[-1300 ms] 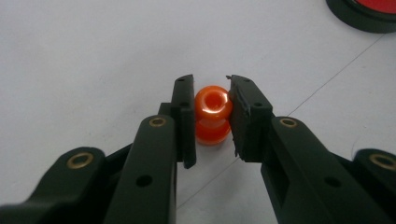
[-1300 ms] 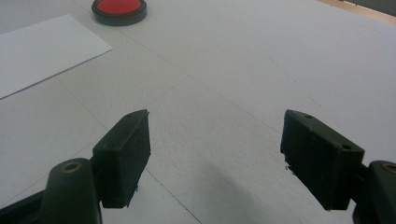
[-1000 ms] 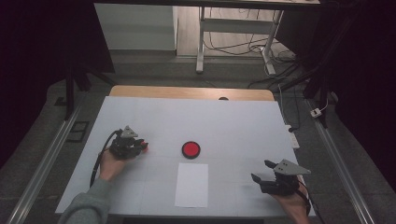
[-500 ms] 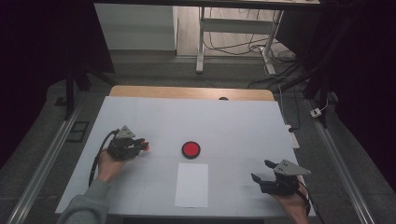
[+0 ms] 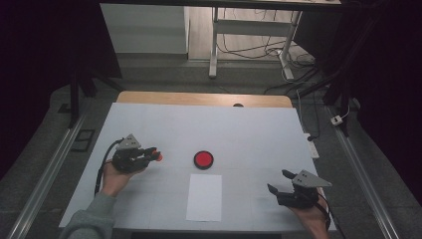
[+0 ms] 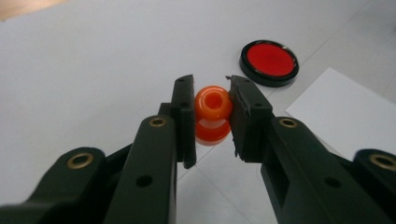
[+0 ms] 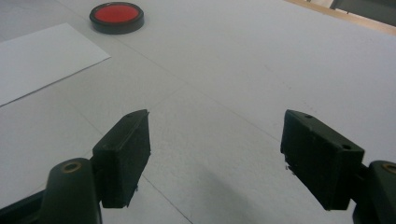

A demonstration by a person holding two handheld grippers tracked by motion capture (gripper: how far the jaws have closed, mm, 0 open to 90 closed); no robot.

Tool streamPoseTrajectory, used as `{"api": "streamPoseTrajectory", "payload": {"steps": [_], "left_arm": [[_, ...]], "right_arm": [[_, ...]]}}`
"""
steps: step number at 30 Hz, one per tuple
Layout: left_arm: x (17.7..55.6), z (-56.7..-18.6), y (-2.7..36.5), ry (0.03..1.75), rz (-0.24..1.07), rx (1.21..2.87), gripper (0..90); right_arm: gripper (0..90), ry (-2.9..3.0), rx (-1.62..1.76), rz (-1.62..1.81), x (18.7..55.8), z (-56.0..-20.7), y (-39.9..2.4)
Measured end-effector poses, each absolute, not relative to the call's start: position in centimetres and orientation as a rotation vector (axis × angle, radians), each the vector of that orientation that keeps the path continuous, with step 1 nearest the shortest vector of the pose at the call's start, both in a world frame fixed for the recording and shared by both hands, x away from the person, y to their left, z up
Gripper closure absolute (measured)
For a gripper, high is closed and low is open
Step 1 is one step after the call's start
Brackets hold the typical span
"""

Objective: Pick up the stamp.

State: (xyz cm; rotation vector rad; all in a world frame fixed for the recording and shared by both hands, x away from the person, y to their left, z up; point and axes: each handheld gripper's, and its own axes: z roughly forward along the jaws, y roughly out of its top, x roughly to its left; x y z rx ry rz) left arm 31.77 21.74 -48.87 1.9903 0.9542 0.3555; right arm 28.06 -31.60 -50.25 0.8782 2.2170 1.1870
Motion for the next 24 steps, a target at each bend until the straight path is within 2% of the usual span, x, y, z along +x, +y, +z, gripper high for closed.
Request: {"api": "streamPoseTrajectory", "payload": {"steps": [24], "left_arm": [[30.4, -47.5, 20.6, 0.835, 0.259, 1.916, 72.4]], "right_arm": [[23.6, 2.216, 0.888, 1.2, 28.1, -50.4, -31.5]]}}
